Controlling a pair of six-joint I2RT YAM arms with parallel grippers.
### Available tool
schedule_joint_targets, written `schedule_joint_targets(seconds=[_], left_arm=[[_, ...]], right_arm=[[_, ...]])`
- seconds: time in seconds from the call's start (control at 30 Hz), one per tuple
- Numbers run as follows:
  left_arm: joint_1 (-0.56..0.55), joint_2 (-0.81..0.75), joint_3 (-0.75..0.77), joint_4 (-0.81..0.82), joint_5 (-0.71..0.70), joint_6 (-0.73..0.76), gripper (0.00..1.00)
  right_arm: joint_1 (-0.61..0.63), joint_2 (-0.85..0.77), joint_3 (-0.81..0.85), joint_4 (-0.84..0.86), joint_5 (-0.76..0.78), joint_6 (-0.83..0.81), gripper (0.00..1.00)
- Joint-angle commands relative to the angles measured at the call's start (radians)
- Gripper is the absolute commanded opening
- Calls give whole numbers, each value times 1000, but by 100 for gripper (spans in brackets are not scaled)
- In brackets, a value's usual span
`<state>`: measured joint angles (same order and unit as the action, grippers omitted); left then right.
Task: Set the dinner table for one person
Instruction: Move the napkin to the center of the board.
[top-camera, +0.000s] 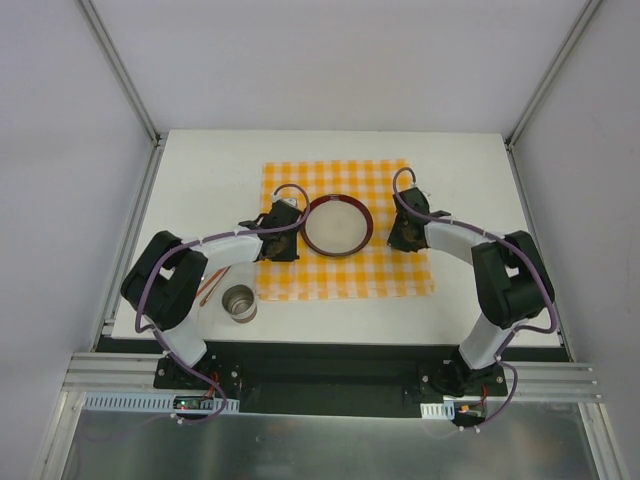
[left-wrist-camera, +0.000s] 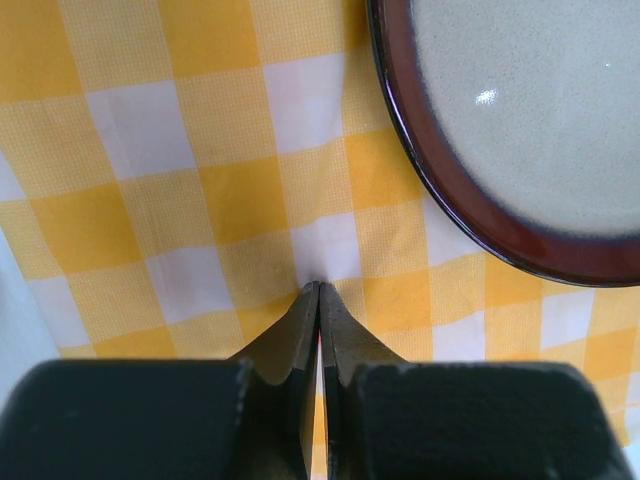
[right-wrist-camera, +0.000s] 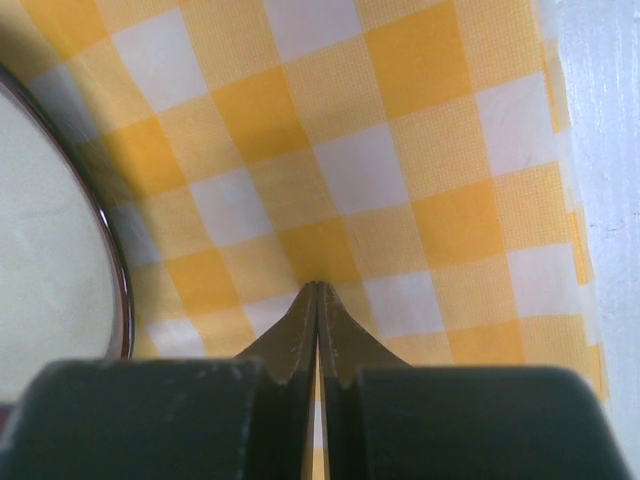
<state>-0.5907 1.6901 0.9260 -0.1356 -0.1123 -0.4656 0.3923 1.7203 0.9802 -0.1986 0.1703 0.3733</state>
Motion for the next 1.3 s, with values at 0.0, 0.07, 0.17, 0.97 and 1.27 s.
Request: schedule_joint_targets(seconds=[0.0, 0.07, 0.17, 0.97, 1.27], left_arm=[[-17, 0, -46, -139, 10, -15, 0], [-20, -3, -49, -139, 10, -16, 0], [-21, -9, -47, -139, 8, -15, 0], [-40, -40, -84, -144, -6, -41, 0], [-40, -47, -81, -159, -46, -25, 0]], right_arm=[[-12, -37, -47, -62, 29, -5, 0], [-12, -45, -57, -59, 26, -1, 0], [-10, -60, -78, -53, 20, 7, 0], [74, -93, -196, 8, 28, 93, 0], [126, -103, -215, 10, 54, 128, 0]])
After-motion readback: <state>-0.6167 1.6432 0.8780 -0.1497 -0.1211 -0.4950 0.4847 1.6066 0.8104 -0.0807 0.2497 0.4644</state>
